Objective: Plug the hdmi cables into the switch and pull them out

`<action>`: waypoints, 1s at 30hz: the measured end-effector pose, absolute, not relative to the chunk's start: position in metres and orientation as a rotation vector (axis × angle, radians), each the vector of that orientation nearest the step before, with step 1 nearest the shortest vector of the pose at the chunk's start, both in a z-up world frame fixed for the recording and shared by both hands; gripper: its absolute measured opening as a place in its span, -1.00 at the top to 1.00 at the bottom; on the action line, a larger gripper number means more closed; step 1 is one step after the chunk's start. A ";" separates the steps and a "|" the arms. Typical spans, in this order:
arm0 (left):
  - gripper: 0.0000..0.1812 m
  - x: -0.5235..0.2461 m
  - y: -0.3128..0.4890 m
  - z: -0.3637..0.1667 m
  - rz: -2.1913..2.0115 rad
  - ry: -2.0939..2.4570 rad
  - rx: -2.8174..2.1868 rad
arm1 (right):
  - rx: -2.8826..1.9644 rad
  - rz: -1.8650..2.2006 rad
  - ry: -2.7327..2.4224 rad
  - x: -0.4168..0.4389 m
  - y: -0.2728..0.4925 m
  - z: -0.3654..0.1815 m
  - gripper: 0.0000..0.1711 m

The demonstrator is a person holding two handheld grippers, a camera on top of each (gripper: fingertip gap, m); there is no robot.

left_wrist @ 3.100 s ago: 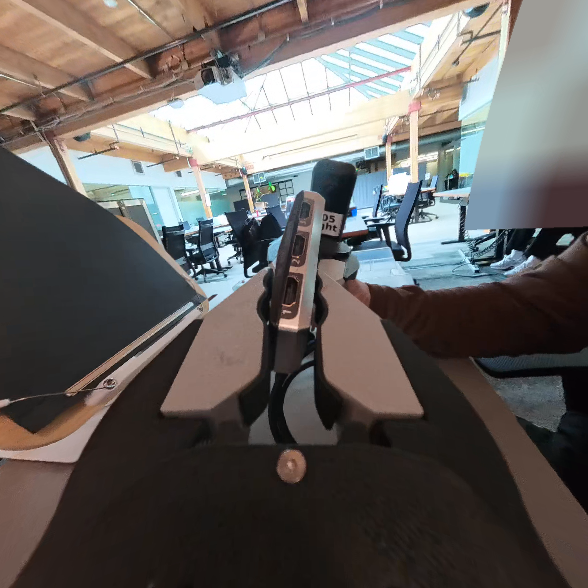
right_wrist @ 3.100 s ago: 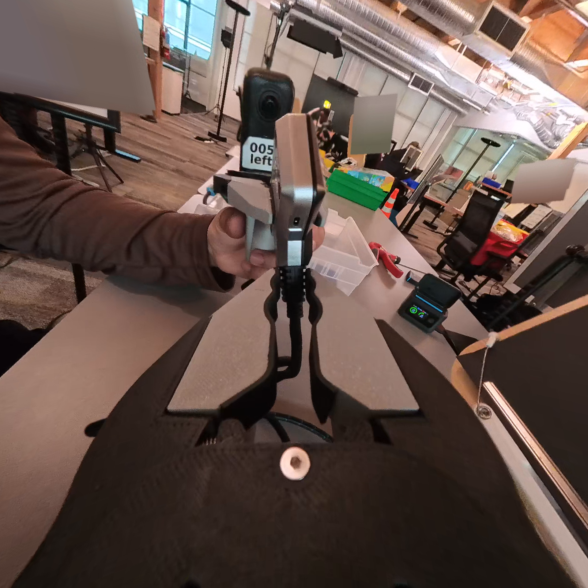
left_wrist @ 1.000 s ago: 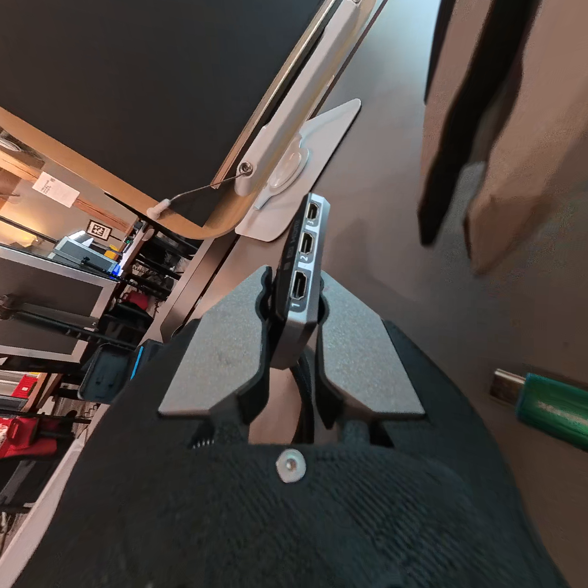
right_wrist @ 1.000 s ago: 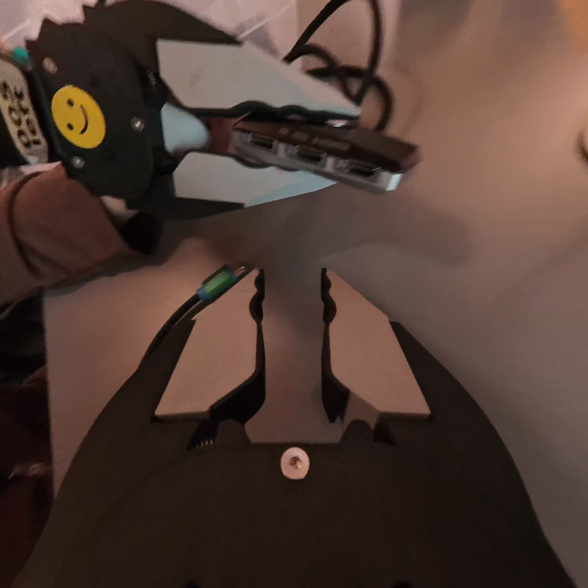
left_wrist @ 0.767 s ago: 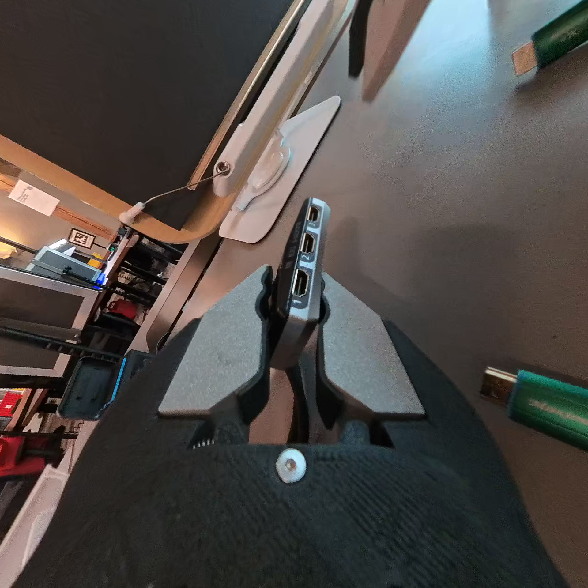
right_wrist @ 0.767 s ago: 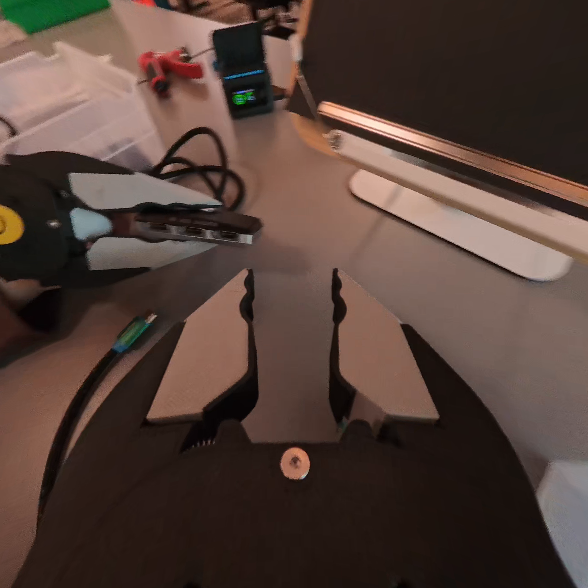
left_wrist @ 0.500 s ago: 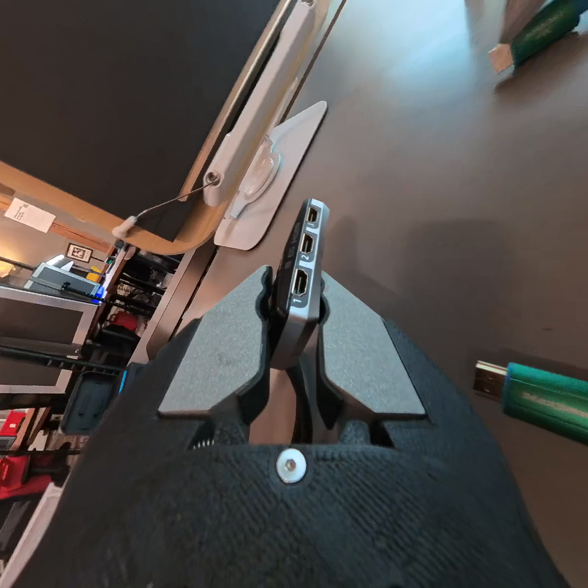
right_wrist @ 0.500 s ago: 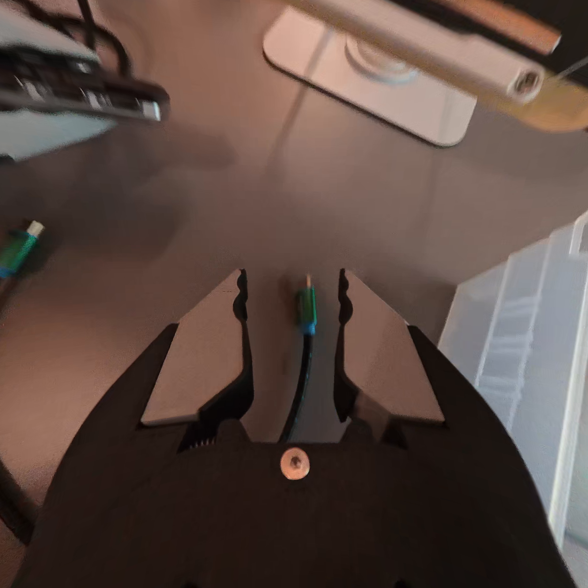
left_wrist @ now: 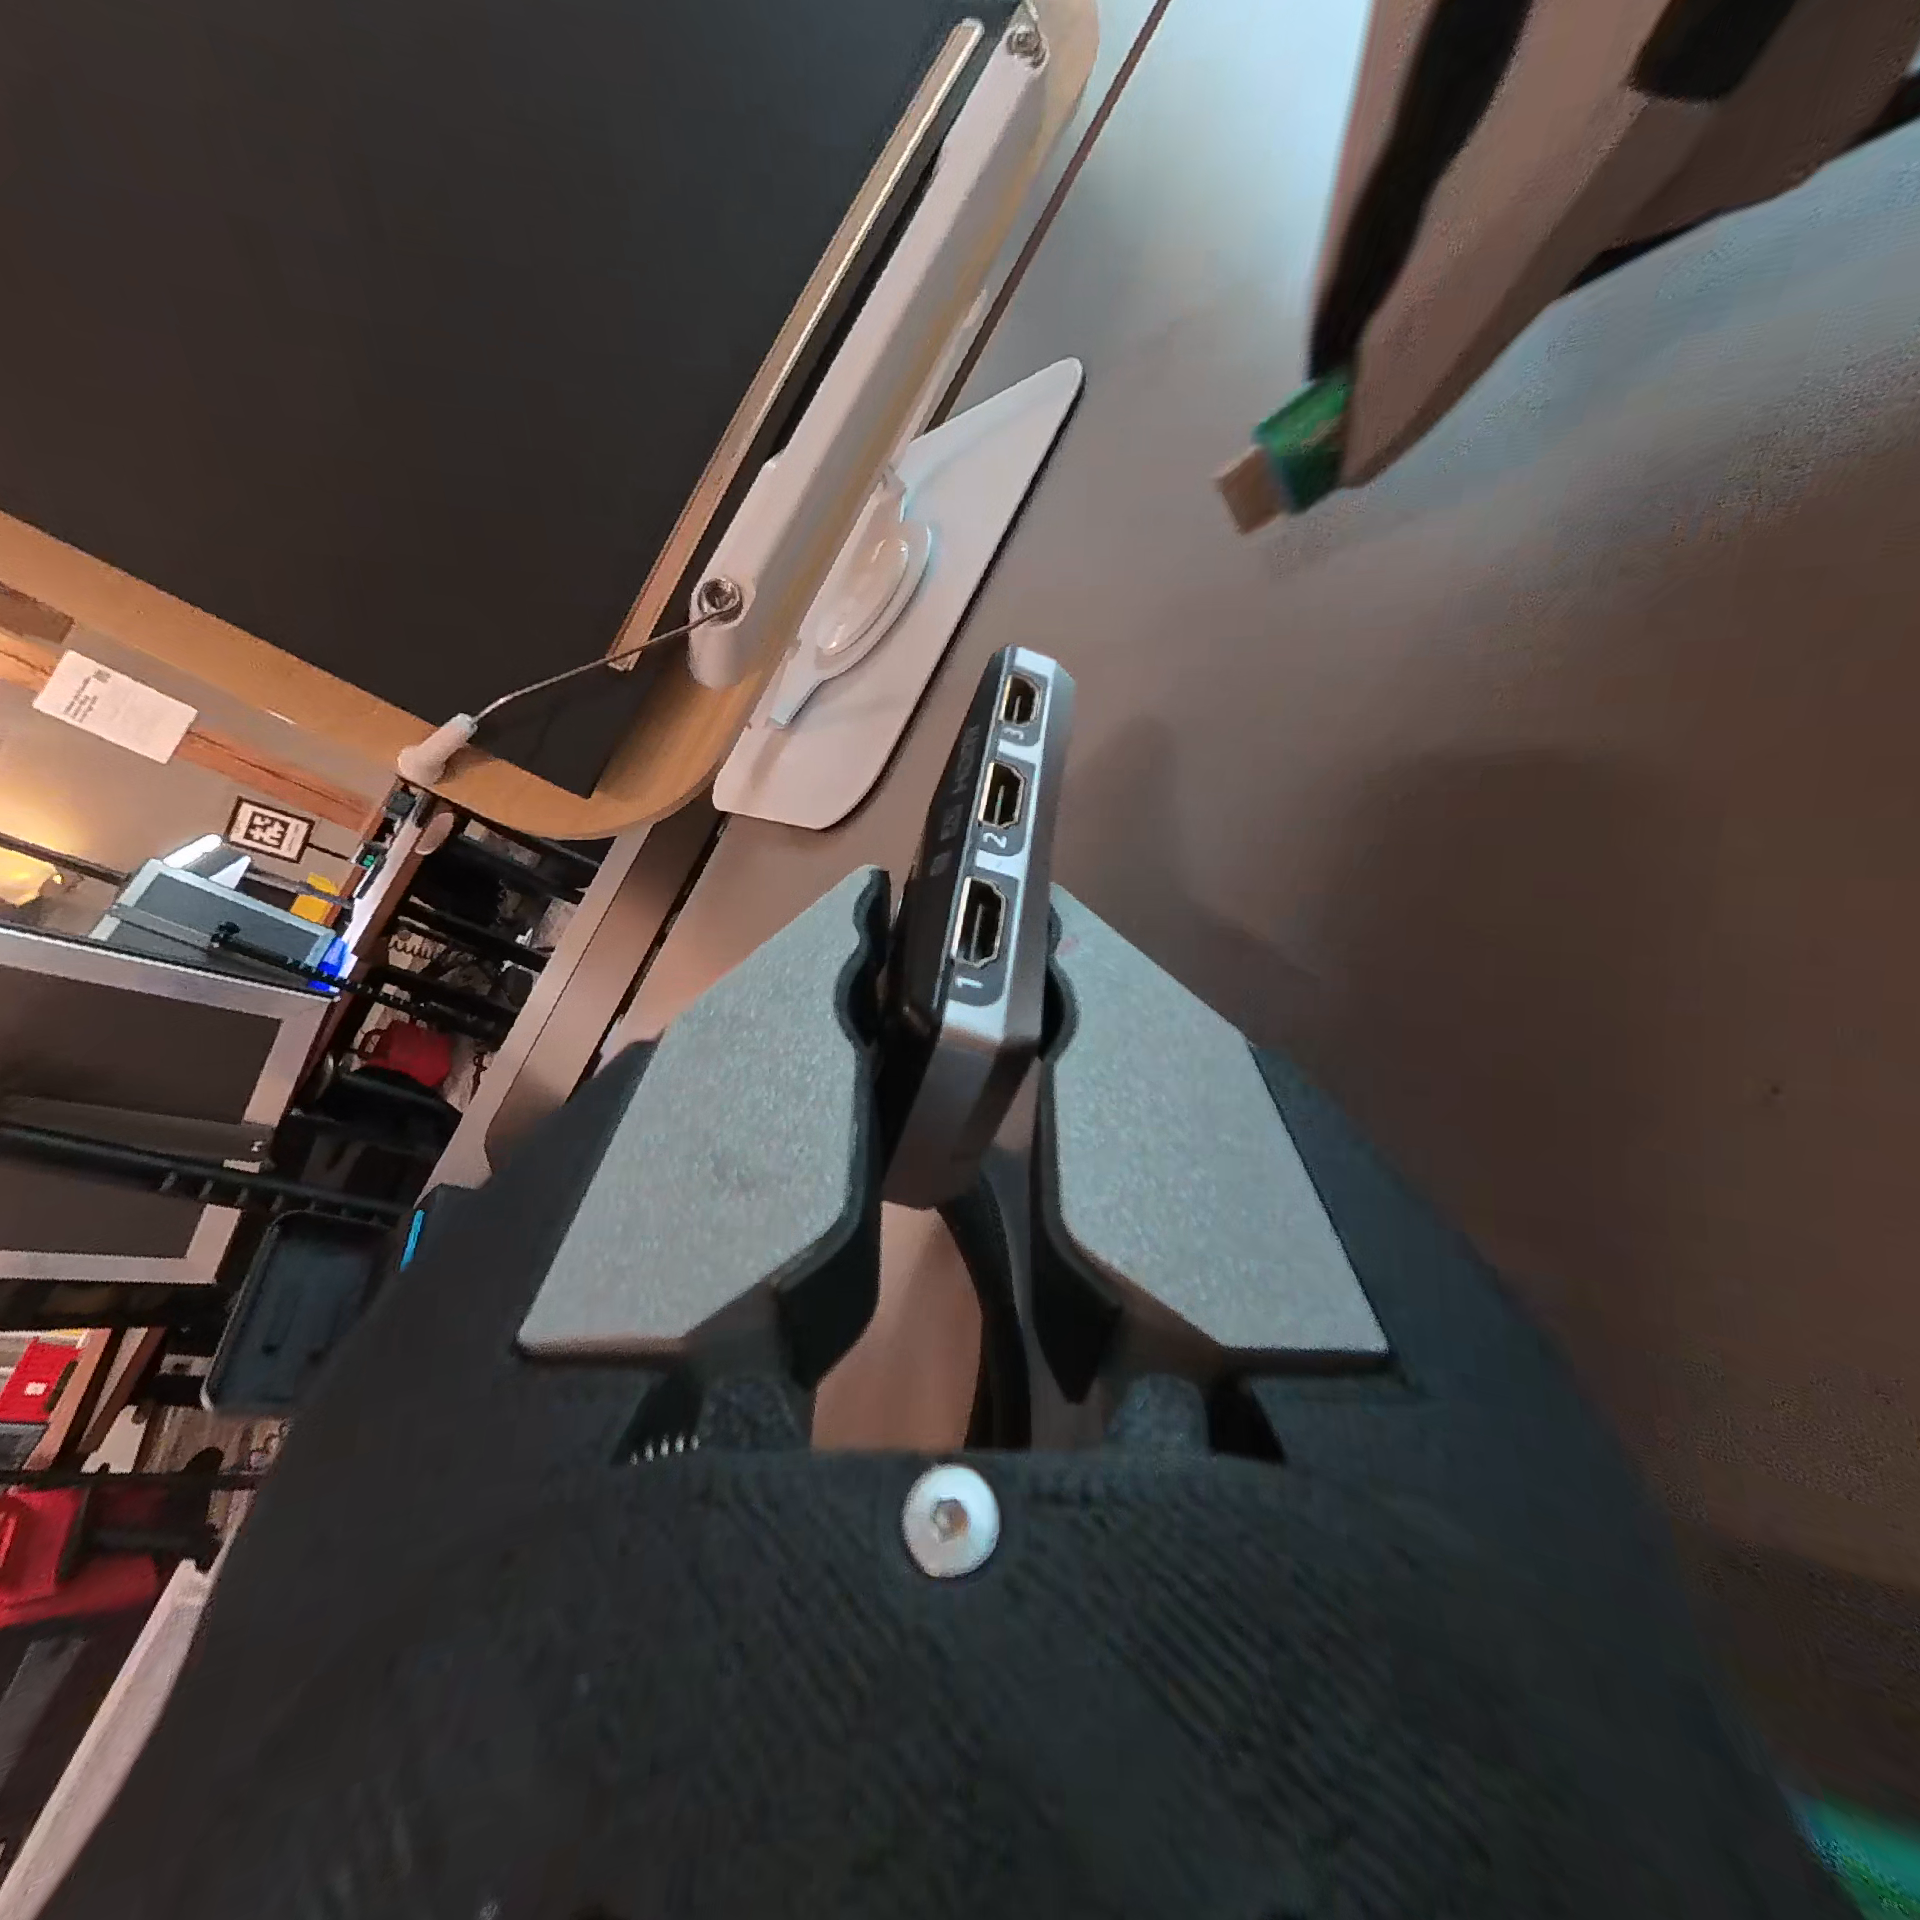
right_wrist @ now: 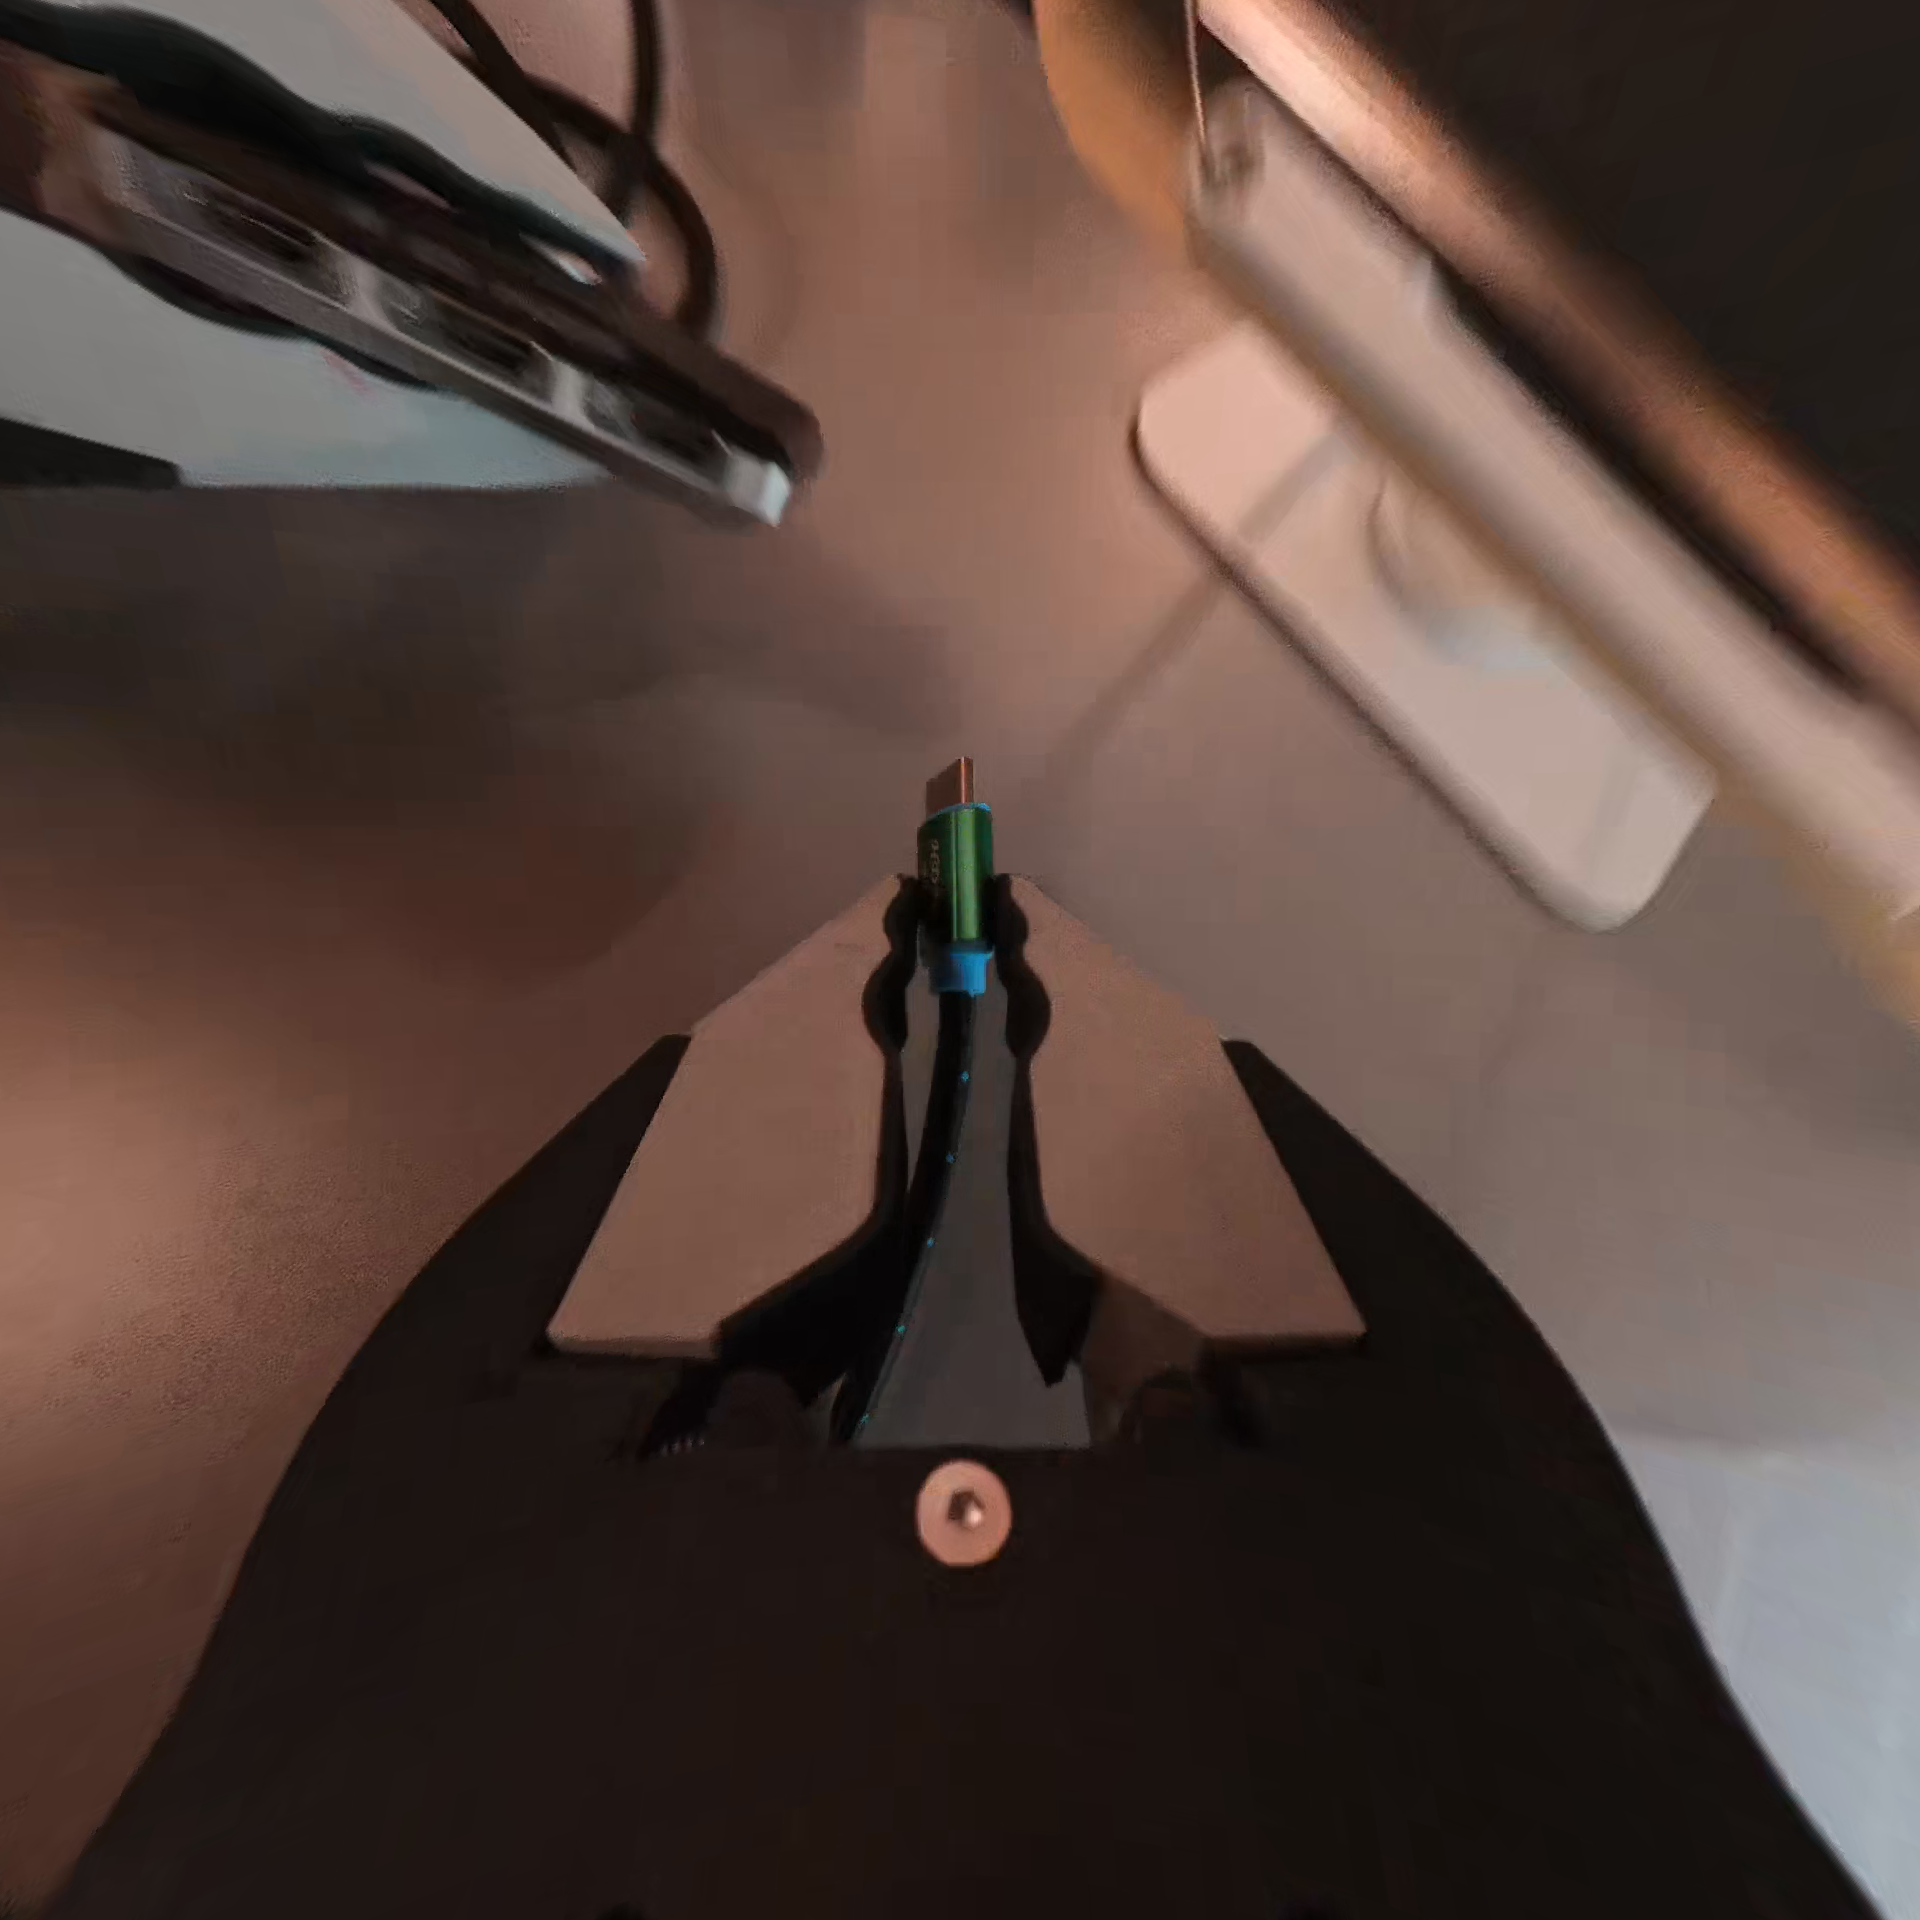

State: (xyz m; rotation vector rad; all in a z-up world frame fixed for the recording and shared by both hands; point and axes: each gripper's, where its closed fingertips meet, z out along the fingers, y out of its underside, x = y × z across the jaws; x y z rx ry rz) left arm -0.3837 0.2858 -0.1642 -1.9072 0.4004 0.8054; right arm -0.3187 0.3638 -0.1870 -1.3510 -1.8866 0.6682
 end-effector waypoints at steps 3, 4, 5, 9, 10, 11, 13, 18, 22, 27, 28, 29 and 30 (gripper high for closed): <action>0.73 -0.387 0.285 -0.166 0.819 0.378 -1.924 | -0.944 0.524 -1.844 -0.339 0.346 -0.160 0.86; 0.73 -0.387 0.285 -0.166 0.818 0.374 -1.927 | -0.822 0.478 -1.832 -0.342 0.338 -0.154 0.86; 0.73 -0.388 0.285 -0.165 0.819 0.372 -1.926 | -0.728 0.425 -1.802 -0.344 0.333 -0.150 0.85; 0.73 -0.389 0.286 -0.168 0.814 0.367 -1.939 | -0.618 0.377 -1.773 -0.344 0.320 -0.147 0.85; 0.73 -0.389 0.287 -0.169 0.814 0.363 -1.941 | -0.611 0.402 -1.776 -0.343 0.317 -0.146 0.85; 0.73 -0.390 0.287 -0.169 0.813 0.360 -1.942 | -0.599 0.419 -1.779 -0.342 0.315 -0.146 0.85; 0.73 -0.389 0.286 -0.169 0.811 0.357 -1.940 | -0.583 0.400 -1.783 -0.340 0.315 -0.147 0.85; 0.73 -0.389 0.286 -0.171 0.811 0.359 -1.946 | -0.556 0.370 -1.789 -0.338 0.310 -0.150 0.84; 0.72 -0.388 0.286 -0.173 0.812 0.362 -1.953 | -0.686 0.514 -1.814 -0.337 0.309 -0.154 0.85; 0.72 -0.388 0.285 -0.173 0.815 0.358 -1.952 | -0.839 0.782 -1.806 -0.333 0.310 -0.146 0.89; 0.72 -0.388 0.285 -0.173 0.815 0.359 -1.952 | -0.862 0.824 -1.796 -0.333 0.311 -0.143 0.90; 0.72 -0.388 0.285 -0.173 0.815 0.360 -1.951 | -0.880 0.864 -1.789 -0.332 0.312 -0.141 0.90; 0.72 -0.388 0.285 -0.173 0.817 0.362 -1.952 | -0.896 0.899 -1.785 -0.332 0.312 -0.140 0.90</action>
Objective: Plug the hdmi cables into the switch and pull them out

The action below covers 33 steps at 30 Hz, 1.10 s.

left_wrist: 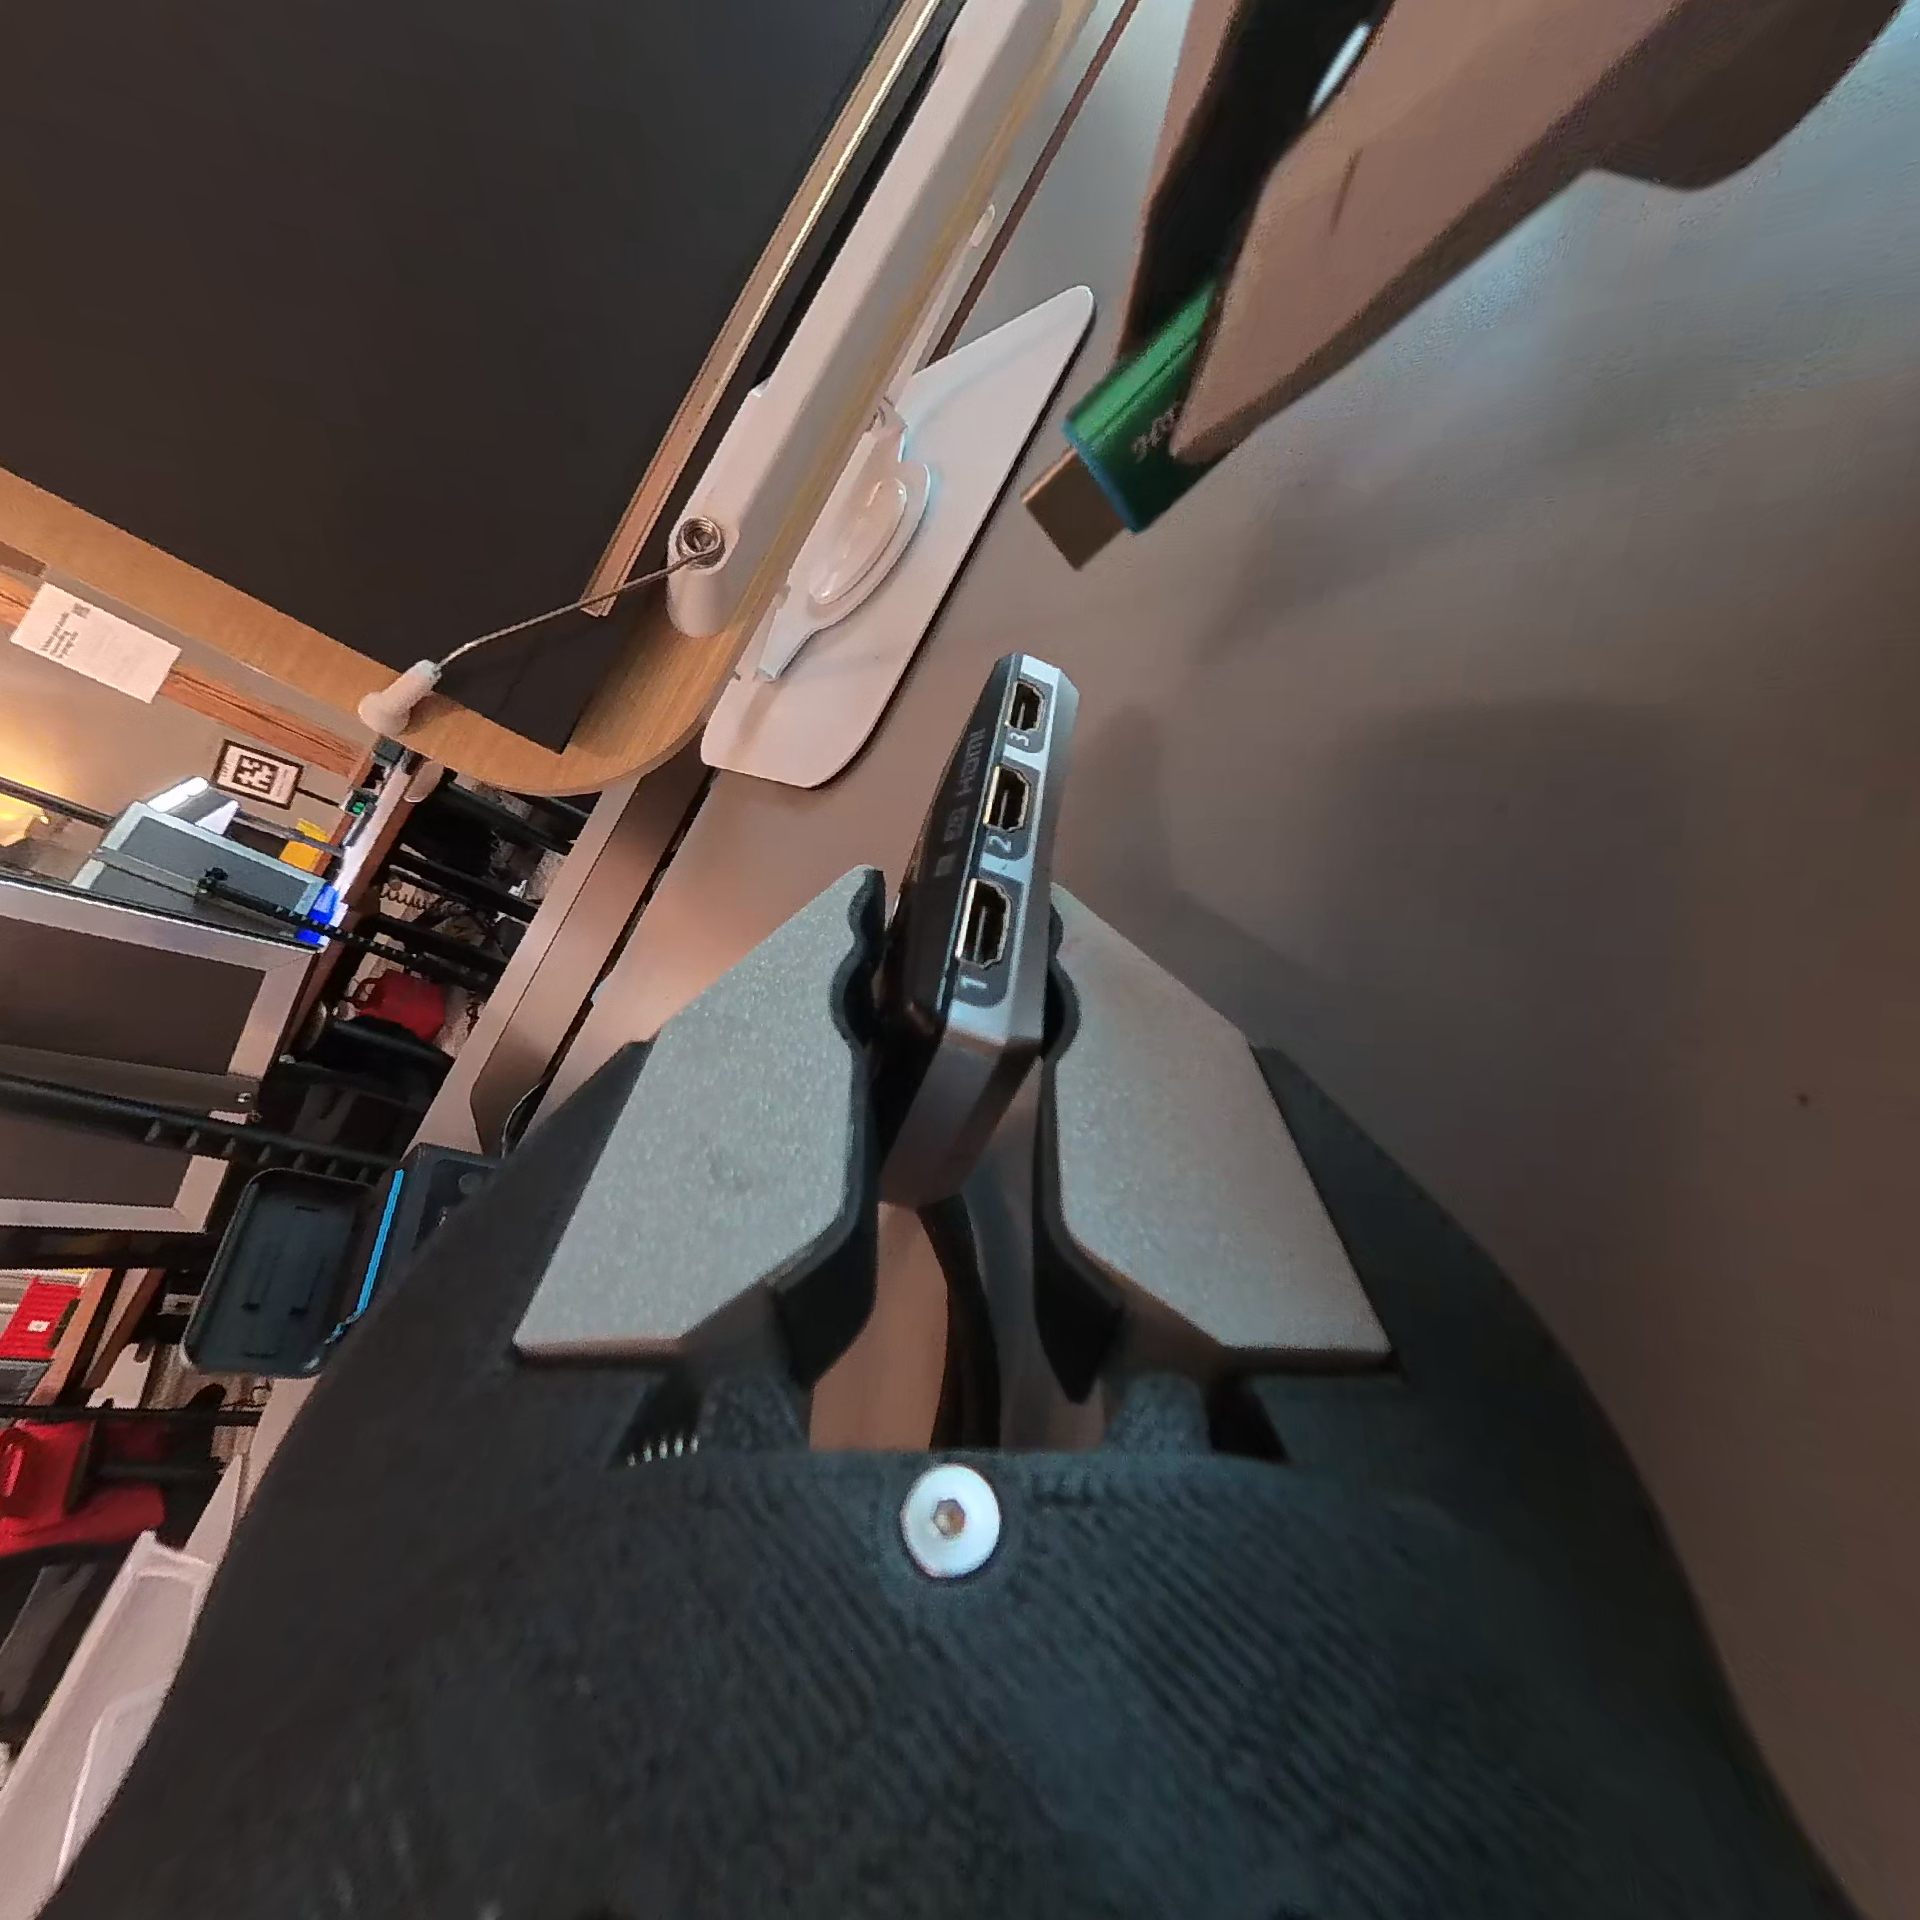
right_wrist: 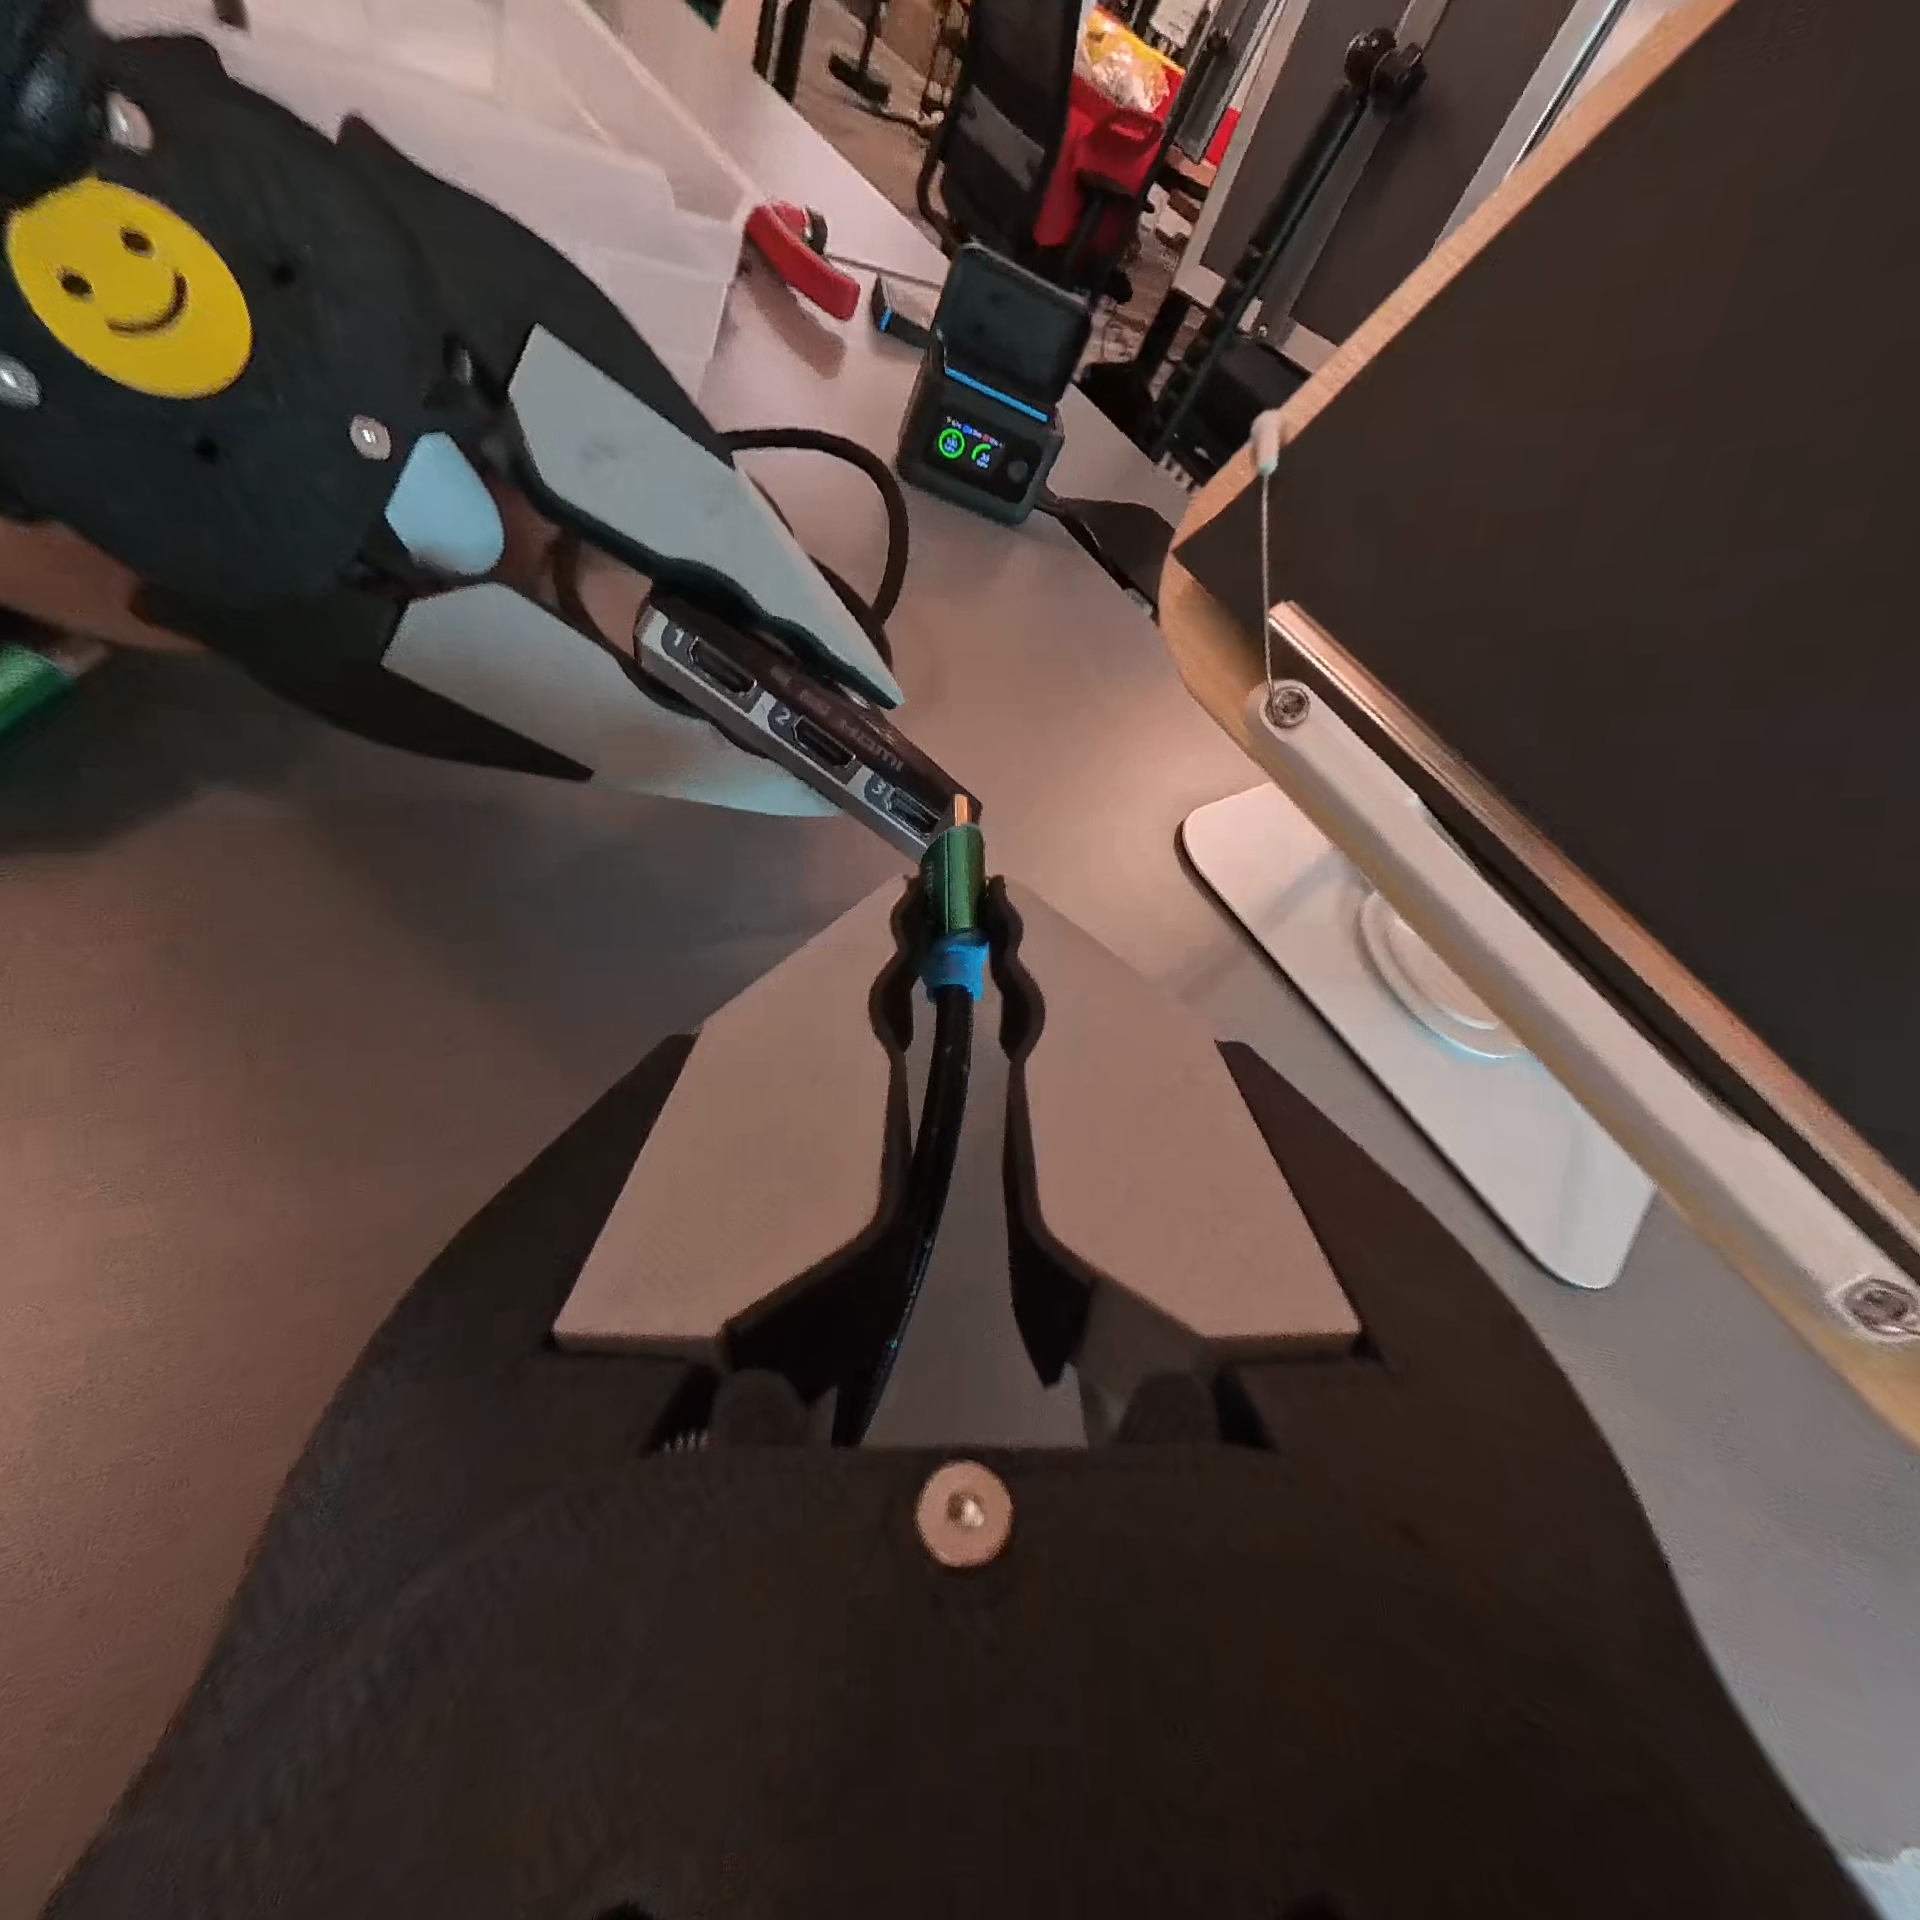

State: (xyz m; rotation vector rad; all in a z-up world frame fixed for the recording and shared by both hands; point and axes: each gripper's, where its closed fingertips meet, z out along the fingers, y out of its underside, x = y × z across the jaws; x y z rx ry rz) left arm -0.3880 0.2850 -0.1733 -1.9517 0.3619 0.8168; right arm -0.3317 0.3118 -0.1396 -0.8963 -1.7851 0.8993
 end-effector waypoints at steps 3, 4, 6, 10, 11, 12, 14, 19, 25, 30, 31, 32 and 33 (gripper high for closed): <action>0.72 -0.388 0.286 -0.174 0.824 0.371 -1.951 | -0.935 0.971 -1.788 -0.332 0.311 -0.139 0.91; 0.72 -0.388 0.286 -0.173 0.828 0.371 -1.947 | -0.946 0.992 -1.797 -0.332 0.309 -0.140 0.91; 0.72 -0.387 0.285 -0.169 0.834 0.370 -1.928 | -0.972 1.054 -1.822 -0.331 0.305 -0.142 0.91; 0.74 -0.383 0.285 -0.154 0.866 0.394 -1.841 | -1.049 1.219 -1.825 -0.328 0.299 -0.138 0.92; 0.75 -0.381 0.285 -0.152 0.890 0.418 -1.825 | -1.071 1.278 -1.815 -0.327 0.299 -0.135 0.92; 0.75 -0.380 0.285 -0.151 0.920 0.443 -1.818 | -1.090 1.341 -1.805 -0.325 0.297 -0.131 0.92; 0.77 -0.377 0.286 -0.150 0.974 0.490 -1.803 | -1.113 1.456 -1.802 -0.321 0.295 -0.125 0.92; 0.78 -0.371 0.285 -0.136 1.054 0.524 -1.722 | -1.158 1.658 -1.840 -0.310 0.286 -0.121 0.92; 0.78 -0.368 0.287 -0.141 1.038 0.547 -1.736 | -1.347 1.953 -1.876 -0.307 0.278 -0.128 0.93; 0.78 -0.378 0.287 -0.146 1.050 0.505 -1.786 | -1.660 1.785 -2.038 -0.308 0.282 -0.178 0.92; 0.77 -0.382 0.286 -0.148 1.054 0.494 -1.803 | -1.682 1.665 -2.075 -0.309 0.285 -0.189 0.93; 0.77 -0.383 0.286 -0.149 1.049 0.488 -1.810 | -1.679 1.578 -2.103 -0.310 0.286 -0.196 0.93; 0.77 -0.382 0.286 -0.150 1.040 0.488 -1.809 | -1.663 1.505 -2.117 -0.311 0.286 -0.200 0.93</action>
